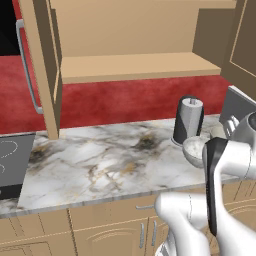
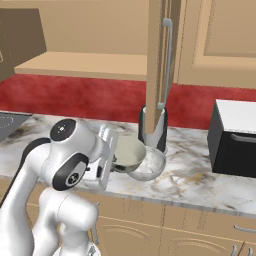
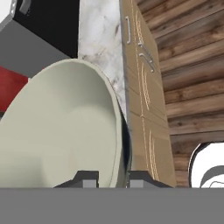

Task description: Pick up the bowls on the counter and stack them on top of one another in the open cabinet. Place the smaller bowl on top of the larger bowl.

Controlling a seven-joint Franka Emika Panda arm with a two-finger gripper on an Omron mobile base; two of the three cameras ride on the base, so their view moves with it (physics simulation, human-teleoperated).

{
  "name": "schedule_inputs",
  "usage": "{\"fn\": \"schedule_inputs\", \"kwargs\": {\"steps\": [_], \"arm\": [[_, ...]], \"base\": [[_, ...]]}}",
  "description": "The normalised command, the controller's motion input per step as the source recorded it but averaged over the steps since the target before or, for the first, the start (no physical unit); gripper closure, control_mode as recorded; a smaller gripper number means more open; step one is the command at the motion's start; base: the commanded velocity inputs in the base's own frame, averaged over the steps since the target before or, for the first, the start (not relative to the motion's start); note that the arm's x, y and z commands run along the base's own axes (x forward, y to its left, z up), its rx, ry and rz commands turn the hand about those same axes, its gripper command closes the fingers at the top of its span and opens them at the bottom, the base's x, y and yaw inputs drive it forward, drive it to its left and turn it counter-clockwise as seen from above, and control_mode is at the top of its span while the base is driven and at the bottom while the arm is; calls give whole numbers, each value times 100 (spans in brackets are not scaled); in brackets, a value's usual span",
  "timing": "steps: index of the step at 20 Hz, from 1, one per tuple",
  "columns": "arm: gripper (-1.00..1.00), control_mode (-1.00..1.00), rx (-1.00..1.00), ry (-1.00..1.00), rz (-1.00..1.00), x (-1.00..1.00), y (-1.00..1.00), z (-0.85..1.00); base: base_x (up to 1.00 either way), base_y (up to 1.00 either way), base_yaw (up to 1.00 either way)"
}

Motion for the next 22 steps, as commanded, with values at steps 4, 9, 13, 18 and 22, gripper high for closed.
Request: {"fn": "schedule_inputs", "kwargs": {"steps": [4,9,13,18,22], "arm": [[100,-100,0,0,-1,8,-2,-23],[100,-100,0,0,0,13,-1,-21],[100,-100,0,-1,0,18,0,-21],[100,-100,0,-2,-1,24,0,-18],[100,-100,-1,0,-3,23,-6,-18]], "base": [[0,0,0],[0,0,0],[0,0,0],[0,0,0],[0,0,0]]}}
